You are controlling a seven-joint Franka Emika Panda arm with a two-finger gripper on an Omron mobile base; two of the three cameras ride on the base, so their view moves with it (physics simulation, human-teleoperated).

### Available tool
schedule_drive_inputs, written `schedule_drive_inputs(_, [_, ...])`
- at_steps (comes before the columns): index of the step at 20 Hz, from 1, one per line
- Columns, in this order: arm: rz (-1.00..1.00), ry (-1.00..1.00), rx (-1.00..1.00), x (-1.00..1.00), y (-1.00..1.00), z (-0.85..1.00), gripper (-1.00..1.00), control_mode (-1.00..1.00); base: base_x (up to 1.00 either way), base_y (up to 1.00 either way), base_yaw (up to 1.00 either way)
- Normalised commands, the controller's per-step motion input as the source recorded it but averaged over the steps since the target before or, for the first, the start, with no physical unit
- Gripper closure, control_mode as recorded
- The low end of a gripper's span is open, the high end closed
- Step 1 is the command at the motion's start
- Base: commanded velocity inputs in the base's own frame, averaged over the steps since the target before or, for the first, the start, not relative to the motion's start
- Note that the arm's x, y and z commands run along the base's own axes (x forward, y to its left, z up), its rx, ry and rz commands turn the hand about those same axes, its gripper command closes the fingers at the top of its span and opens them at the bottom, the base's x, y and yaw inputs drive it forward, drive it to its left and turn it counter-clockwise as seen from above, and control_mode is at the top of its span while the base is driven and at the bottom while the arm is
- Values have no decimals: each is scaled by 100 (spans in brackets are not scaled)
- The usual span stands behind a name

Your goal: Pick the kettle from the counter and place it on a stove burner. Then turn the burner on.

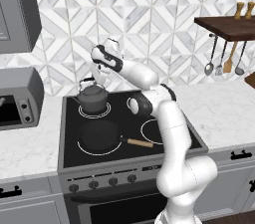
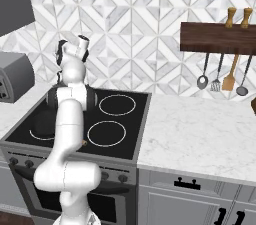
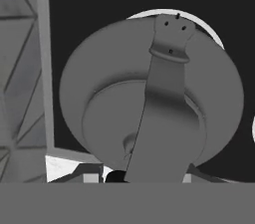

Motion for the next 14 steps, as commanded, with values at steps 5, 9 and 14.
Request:
schedule_drive_inputs(5, [0, -1, 0, -22, 0, 0, -100, -100, 0, 0, 0])
schedule_drive_inputs(9, [0, 0, 0, -49, 0, 3, -100, -100, 0, 0, 0])
schedule_drive_inputs(14, [0, -3, 0, -80, 0, 5, -100, -100, 0, 0, 0])
